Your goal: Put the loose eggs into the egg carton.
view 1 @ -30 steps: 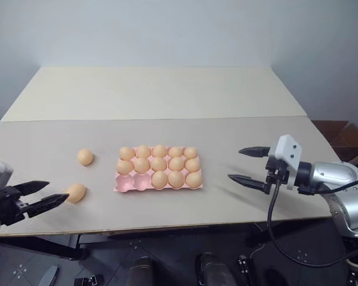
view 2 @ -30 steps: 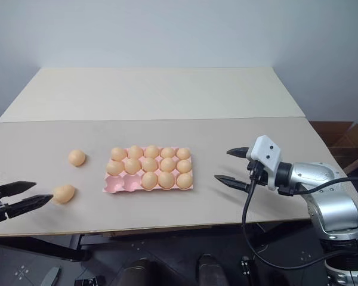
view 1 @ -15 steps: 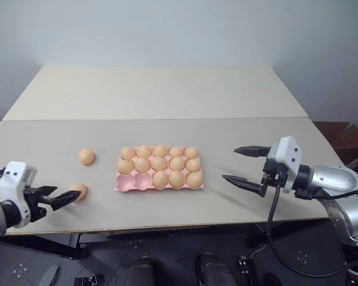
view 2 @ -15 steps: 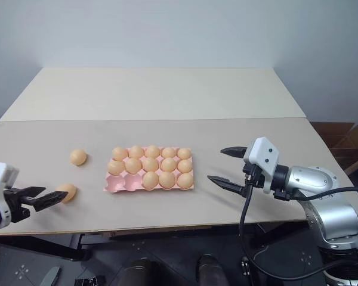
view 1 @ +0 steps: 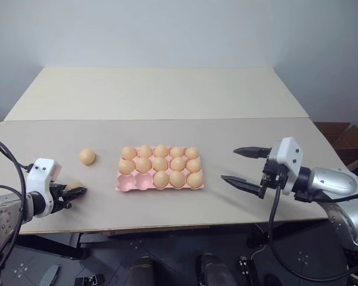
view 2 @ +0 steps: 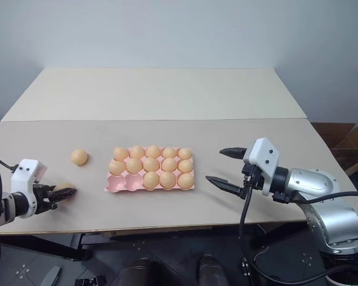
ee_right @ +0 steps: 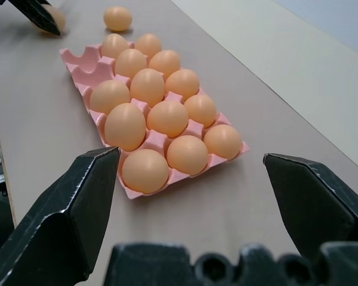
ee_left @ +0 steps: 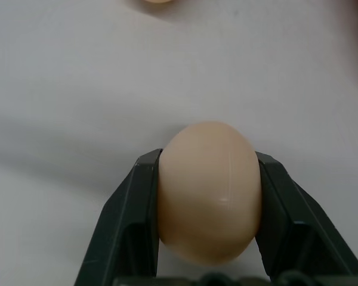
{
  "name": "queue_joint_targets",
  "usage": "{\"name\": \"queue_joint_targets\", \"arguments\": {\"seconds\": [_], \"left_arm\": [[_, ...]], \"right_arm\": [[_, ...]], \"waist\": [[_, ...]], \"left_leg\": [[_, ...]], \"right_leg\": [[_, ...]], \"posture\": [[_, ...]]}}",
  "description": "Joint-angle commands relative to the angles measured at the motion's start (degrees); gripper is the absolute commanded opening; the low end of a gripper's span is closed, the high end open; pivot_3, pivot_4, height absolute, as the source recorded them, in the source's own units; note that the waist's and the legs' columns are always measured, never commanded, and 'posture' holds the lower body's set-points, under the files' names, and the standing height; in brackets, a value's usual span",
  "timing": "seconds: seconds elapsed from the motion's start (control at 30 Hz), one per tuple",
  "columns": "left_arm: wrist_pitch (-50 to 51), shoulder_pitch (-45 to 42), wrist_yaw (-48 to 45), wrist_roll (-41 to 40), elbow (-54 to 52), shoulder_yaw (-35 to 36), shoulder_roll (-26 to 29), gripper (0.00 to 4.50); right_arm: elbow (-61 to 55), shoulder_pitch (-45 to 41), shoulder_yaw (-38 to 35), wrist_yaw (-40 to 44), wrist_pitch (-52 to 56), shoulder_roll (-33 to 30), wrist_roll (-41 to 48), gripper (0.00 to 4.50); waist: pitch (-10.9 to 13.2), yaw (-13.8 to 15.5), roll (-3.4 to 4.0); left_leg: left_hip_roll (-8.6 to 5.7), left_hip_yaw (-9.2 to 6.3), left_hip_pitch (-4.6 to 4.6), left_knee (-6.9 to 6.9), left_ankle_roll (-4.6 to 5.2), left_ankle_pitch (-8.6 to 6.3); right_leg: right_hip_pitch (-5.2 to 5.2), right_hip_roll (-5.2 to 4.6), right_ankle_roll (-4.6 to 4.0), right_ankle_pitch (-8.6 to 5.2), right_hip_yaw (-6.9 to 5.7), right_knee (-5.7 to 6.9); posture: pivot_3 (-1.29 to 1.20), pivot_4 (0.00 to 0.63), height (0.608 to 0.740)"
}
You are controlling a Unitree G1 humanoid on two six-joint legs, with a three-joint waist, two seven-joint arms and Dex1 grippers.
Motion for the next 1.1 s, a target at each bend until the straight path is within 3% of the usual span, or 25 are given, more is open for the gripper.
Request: {"name": "queue_joint_targets", "arguments": {"seconds": [0.03,0.17,0.3,0.6,0.83,1.1], "left_arm": [[-9.0,2.7,-6.7,1.5,-2.5,0.8,2.6,1.74],[-21.8,5.8,-17.7,2.0,-3.4,3.5,5.0,1.74],[-29.9,2.8,-27.1,-0.7,-2.6,2.3,4.4,1.74],[-32.4,-16.1,-32.3,3.0,3.0,-17.1,-1.6,1.74],[-32.4,-21.4,-32.7,7.7,6.6,-25.7,-5.1,1.74],[-30.7,-21.9,-31.6,6.8,5.0,-23.6,-5.3,4.42]], "right_arm": [[-2.2,0.0,-2.8,-0.9,0.0,-0.8,1.4,4.5],[-2.6,0.2,-2.7,-1.6,-0.1,-0.5,1.3,4.5],[-2.8,0.1,-2.1,-2.6,-0.4,-0.1,0.9,4.5],[-3.4,-0.6,-1.2,-4.9,-0.3,0.3,0.3,4.5],[-4.0,-1.3,-1.0,-6.4,0.1,0.3,0.3,4.5],[-4.9,-0.7,-1.7,-7.0,0.3,0.1,1.1,4.5]], "waist": [[0.0,0.0,0.0],[0.0,0.1,0.0],[0.0,0.4,0.0],[0.0,0.8,-0.01],[0.0,0.1,-0.02],[0.0,0.1,-0.02]], "left_leg": [[0.01,0.0,-0.01,0.0,0.0,0.0],[0.01,0.03,-0.12,0.0,-0.01,-0.01],[0.0,0.08,-0.11,0.0,0.0,0.0],[-0.05,0.01,-0.08,0.02,0.01,0.0],[-0.04,-0.04,-0.07,0.02,0.02,0.0],[-0.04,-0.09,-0.07,0.03,0.03,0.0]], "right_leg": [[0.0,0.0,-0.02,-0.01,-0.01,-0.02],[-0.08,-0.03,-0.15,-0.08,0.0,-0.1],[-0.07,-0.05,-0.24,-0.12,0.01,-0.13],[0.11,0.03,0.12,0.07,-0.02,-0.17],[0.13,0.08,0.16,0.08,0.0,-0.16],[0.14,0.06,0.19,0.07,-0.02,-0.17]], "posture": [[0.0,0.15,0.74],[0.0,0.15,0.74],[0.0,0.15,0.74],[0.0,0.15,0.74],[0.0,0.15,0.74],[0.0,0.15,0.74]]}}
